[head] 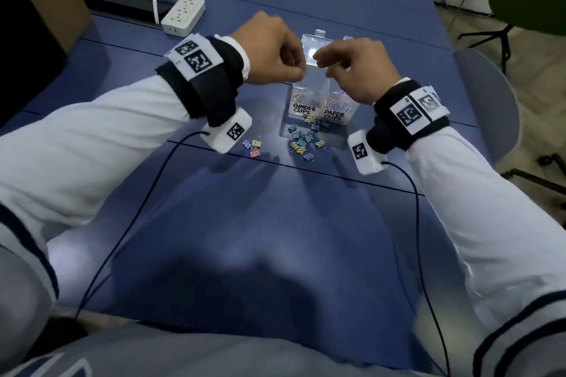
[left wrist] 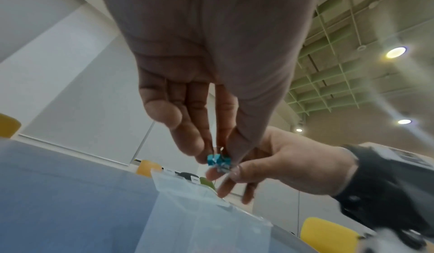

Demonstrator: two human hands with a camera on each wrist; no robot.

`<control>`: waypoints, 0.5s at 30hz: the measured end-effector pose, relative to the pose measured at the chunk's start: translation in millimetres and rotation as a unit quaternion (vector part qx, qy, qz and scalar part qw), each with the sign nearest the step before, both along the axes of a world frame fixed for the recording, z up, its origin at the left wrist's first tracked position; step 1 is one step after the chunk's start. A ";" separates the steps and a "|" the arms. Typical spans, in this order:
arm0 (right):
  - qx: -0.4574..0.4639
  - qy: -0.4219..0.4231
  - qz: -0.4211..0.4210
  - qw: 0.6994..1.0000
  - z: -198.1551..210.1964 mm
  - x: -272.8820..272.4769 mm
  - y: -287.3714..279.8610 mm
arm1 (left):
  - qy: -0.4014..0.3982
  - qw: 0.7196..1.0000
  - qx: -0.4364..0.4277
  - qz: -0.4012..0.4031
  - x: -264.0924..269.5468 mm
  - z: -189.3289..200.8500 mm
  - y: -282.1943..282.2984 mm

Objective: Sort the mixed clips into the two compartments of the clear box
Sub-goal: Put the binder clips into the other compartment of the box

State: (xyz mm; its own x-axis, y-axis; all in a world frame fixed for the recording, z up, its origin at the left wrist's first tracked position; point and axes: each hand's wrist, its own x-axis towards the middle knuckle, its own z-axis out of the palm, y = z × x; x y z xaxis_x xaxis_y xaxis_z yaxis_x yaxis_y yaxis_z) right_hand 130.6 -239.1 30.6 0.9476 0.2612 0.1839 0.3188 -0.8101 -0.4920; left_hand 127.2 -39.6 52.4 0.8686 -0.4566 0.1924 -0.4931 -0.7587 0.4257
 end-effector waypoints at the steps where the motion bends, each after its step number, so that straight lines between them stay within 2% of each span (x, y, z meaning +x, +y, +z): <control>1: 0.007 -0.017 -0.008 1.000 1.4 -6.0 -5.0 | -0.005 1.000 -0.003 0.006 5.4 2.5 -4.1; 4: -0.026 -0.002 -0.025 0.999 -0.6 -24.2 -17.3 | 0.003 1.000 0.008 0.017 18.9 4.4 -20.3; 8: -0.139 0.070 0.007 0.988 -18.3 -40.0 -21.1 | 0.034 0.997 0.071 0.006 26.7 -7.0 -36.2; 12: -0.185 0.090 0.046 0.977 -36.1 -40.8 -18.0 | -0.011 0.996 0.085 0.004 14.5 -17.4 -37.7; 15: -0.228 0.108 0.080 0.964 -41.9 -37.8 -8.3 | -0.021 0.990 0.135 -0.016 -4.5 -22.1 -33.7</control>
